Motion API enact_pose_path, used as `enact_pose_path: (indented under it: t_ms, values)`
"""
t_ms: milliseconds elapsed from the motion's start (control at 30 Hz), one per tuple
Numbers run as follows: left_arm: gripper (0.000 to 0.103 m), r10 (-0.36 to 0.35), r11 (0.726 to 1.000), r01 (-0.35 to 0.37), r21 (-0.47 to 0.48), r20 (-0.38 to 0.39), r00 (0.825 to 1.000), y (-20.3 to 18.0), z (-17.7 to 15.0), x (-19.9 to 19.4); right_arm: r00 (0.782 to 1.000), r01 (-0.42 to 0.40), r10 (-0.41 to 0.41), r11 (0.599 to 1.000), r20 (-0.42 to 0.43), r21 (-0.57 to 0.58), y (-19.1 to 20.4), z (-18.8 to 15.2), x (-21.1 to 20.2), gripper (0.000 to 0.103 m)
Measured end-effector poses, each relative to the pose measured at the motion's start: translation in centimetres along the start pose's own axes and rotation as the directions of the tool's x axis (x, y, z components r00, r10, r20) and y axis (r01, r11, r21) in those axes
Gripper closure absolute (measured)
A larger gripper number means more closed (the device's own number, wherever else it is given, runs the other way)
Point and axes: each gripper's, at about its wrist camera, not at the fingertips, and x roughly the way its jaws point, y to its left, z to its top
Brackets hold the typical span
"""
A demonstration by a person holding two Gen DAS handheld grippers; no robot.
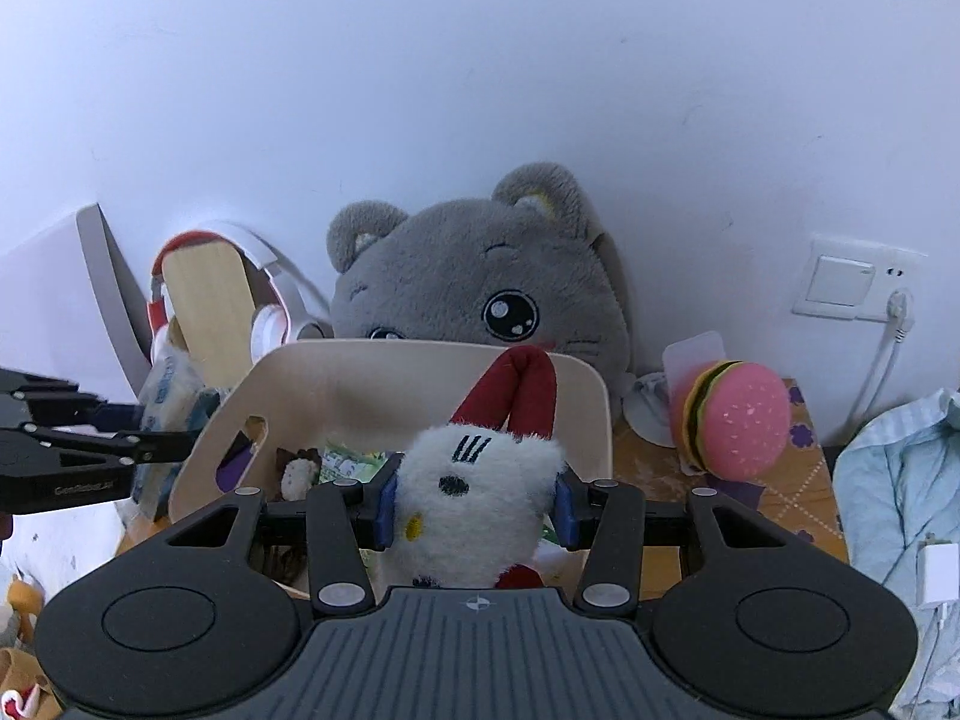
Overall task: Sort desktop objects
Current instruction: 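Carry bread bag in left tool and plush doll in right tool into basket, release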
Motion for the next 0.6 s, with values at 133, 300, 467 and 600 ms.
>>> enact_pose_path:
  t_ms: [133, 300, 467, 600]
  values:
    - [0.074, -0.012, 1.000, 0.012, 0.023, -0.021, 1.000, -1.0, 0.7, 1.8, 0.999, 0.010, -0.010, 1.000, -0.034, -0.009, 0.6, -0.1, 2.1, 0.058]
    - [0.074, -0.029, 0.999, 0.031, 0.030, -0.048, 0.998, -2.4, 0.9, 3.8, 0.997, 0.023, -0.023, 1.000, -0.072, -0.004, 0.9, -0.4, 4.3, 0.058]
    - [0.074, -0.028, 0.998, 0.032, 0.046, -0.087, 0.996, -3.5, 0.7, 5.6, 0.992, 0.031, -0.032, 0.999, -0.121, -0.006, 1.2, -1.0, 6.4, 0.058]
    - [0.074, -0.031, 0.999, 0.036, 0.040, -0.122, 0.992, -3.7, 0.3, 6.7, 0.988, 0.044, -0.044, 0.999, -0.149, -0.008, 1.3, -1.4, 7.7, 0.058]
